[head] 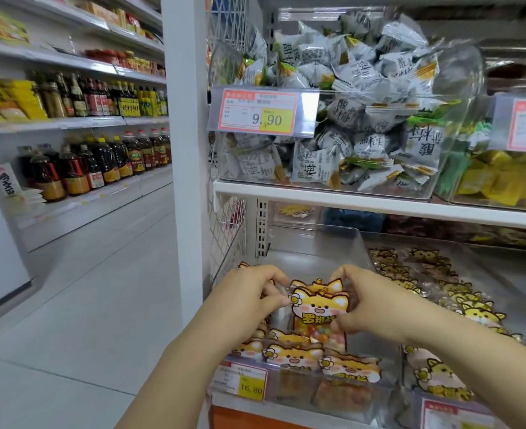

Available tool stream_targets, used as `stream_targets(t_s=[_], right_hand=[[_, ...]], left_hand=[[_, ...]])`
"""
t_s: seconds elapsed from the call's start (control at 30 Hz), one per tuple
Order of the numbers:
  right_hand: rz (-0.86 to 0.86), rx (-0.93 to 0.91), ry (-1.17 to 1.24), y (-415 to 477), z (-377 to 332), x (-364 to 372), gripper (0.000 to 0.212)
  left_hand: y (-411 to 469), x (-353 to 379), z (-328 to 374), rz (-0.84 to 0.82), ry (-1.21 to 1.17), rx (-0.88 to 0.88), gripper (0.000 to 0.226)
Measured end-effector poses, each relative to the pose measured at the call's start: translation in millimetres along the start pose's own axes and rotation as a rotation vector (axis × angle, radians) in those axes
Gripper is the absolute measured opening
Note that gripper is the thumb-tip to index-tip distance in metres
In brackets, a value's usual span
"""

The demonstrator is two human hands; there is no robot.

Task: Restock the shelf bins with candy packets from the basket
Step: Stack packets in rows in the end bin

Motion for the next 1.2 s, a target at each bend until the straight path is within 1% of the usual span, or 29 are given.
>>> stream_targets(t_s=[0.3,0.43,0.7,0.83,0.87,0.93,1.0,1.03,1.07,1.1,1.2], right_hand=[[0.019,-0.024,0.002,-4,-3,9,0.039],[0.010,0.000,0.077,2,-1,19,0.039],[-0.082,0.048,0.074,12,13,45,0.036],[-0.127,0.041,0.012,10,11,43,0.037],[-0.148,0.045,-0.005,8,9,42,0.039],[-0.177,0.043,-0.014,4,4,38,0.052],[-0.175,0.000,-0.061,3,-4,32,0.067],[-0.173,-0.032,-0.106,2,-9,31,0.069],[-0.169,-0.064,-0.154,1,-14,30,0.067],[-0.156,-0.101,-0.194,0,-19,29,0.060],[-0.097,-0.197,-0.279,-5,-26,28,0.036]], left_hand=[[-4,-5,2,-0.013,0.091,0.018,0.016],[-4,-5,-4,-0.033,0.086,-0.004,0.014],[0,0,-10,-0.039,0.159,0.000,0.016],[0,-14,-11,0.015,0.214,0.006,0.019],[0,-14,-11,0.004,0.242,0.004,0.021],[0,-9,-12,-0.040,0.305,0.003,0.023],[0,-5,-11,-0.064,0.352,0.000,0.020],[0,-5,-10,-0.059,0.375,0.001,0.017],[0,-6,-10,-0.049,0.399,0.002,0.015],[1,-7,-9,-0.037,0.414,0.006,0.015],[2,-7,-7,-0.028,0.458,0.003,0.016]])
Point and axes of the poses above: each hand's wrist, its own y-axis towards the middle knuckle, its own x-axis out of the palm, z = x × y, the point moved 9 cm from there along y, towards the middle knuckle, and after that the axes turned 8 degrees about -x, right-handed, at the moved point
